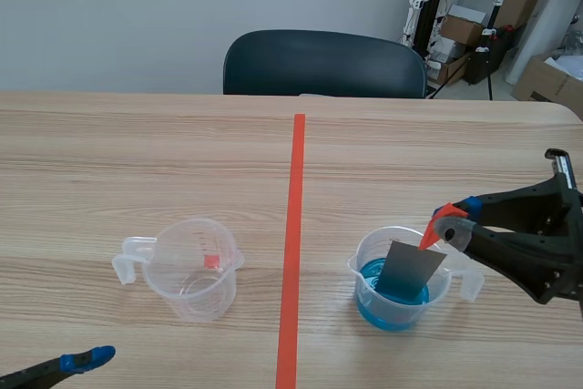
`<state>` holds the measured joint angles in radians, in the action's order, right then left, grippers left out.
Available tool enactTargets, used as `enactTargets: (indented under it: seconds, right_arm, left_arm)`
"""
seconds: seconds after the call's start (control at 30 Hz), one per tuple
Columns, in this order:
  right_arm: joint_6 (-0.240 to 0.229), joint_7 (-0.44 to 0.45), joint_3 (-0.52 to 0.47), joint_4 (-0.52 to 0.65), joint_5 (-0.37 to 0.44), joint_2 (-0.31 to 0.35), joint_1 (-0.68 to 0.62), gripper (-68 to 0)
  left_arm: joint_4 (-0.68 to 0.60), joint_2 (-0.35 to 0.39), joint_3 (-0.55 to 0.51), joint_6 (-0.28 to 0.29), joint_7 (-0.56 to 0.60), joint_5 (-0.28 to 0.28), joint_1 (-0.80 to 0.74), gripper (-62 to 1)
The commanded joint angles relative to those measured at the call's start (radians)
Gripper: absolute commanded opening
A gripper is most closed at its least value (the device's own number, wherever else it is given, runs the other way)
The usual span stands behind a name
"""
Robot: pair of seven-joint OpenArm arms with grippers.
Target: Do the redox reaction experiment. hold the plate still in the solution
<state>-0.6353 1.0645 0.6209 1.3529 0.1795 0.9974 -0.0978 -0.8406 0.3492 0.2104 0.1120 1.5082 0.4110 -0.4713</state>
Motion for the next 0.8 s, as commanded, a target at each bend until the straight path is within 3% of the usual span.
enactTargets:
  seconds: [0.0, 0.77]
  right_arm:
    - [0.000, 0.000, -0.012, 0.003, 0.007, 0.011, 0.006, -67.1]
    - [0.000, 0.000, -0.012, 0.003, 0.007, 0.011, 0.006, -67.1]
  left_arm:
    - [-0.016, -0.005, -0.003, 0.003, 0.013, -0.006, -0.008, 1.4]
    - [-0.016, -0.005, -0.003, 0.003, -0.013, -0.006, -0.008, 1.4]
